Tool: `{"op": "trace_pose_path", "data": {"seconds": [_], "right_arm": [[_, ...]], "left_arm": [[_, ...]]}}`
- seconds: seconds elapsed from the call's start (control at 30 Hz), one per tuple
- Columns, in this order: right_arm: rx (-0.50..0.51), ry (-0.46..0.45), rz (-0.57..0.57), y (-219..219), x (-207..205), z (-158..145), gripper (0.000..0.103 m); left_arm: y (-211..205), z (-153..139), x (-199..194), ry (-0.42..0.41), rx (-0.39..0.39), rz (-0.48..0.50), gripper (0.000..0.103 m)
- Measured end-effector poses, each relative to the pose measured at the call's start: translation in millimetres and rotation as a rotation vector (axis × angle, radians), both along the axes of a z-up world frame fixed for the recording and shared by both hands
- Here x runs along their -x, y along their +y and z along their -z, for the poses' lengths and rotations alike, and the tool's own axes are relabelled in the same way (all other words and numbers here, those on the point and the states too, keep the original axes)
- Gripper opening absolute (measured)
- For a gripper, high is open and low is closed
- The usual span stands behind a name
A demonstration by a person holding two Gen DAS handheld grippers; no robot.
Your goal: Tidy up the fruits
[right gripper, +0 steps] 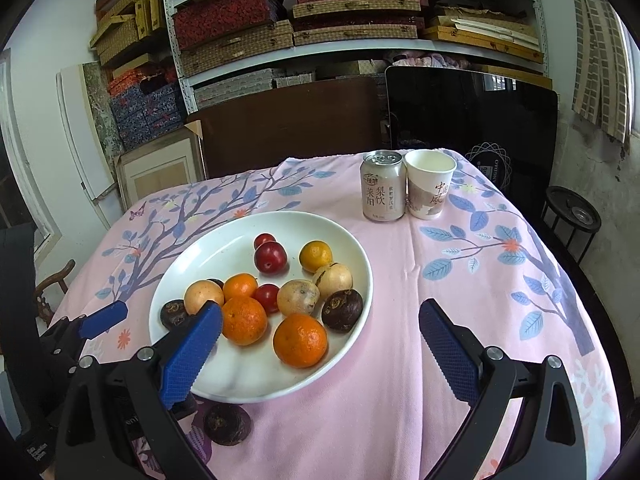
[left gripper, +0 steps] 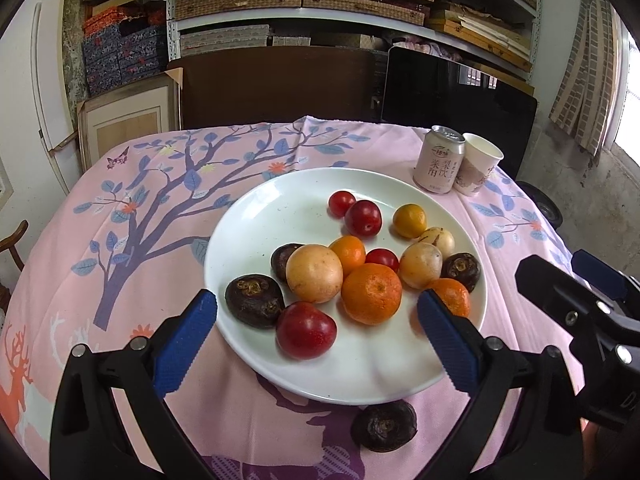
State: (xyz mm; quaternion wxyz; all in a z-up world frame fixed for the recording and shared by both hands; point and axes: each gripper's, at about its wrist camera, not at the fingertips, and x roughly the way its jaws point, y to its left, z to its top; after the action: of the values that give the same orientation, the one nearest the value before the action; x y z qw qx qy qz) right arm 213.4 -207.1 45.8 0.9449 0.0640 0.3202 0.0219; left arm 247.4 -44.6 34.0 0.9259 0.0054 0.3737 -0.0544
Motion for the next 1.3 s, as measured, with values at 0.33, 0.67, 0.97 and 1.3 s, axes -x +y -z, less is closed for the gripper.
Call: {"op": "trace_pose_path", "data": {"seconds": [0.33, 0.67, 0.97, 1.3], "right_arm": [[0.025, 0.015, -0.009, 4.6, -11.4, 2.4, 0.099], [0.028, 0.022, -0.014, 4.7, -11.9, 3.8, 0.099], [0.029, 0.020, -0.014, 4.8, -10.8, 3.2, 0.099], [0.028, 0.022, -0.016, 4.6, -11.0, 3.7, 0.099]], "left_arm": [[-6.0, 2.3, -6.8, 0.008, -0.035, 0.008, 0.098], [-5.4, 0.4, -6.4, 0.009, -0.021, 0.011, 0.098], [-6.5, -1.3, -5.0, 0.011, -0.033, 0.005, 0.098], [-6.6, -3.1, -2.7, 0.012, -0.029, 0.012, 0.098]]}}
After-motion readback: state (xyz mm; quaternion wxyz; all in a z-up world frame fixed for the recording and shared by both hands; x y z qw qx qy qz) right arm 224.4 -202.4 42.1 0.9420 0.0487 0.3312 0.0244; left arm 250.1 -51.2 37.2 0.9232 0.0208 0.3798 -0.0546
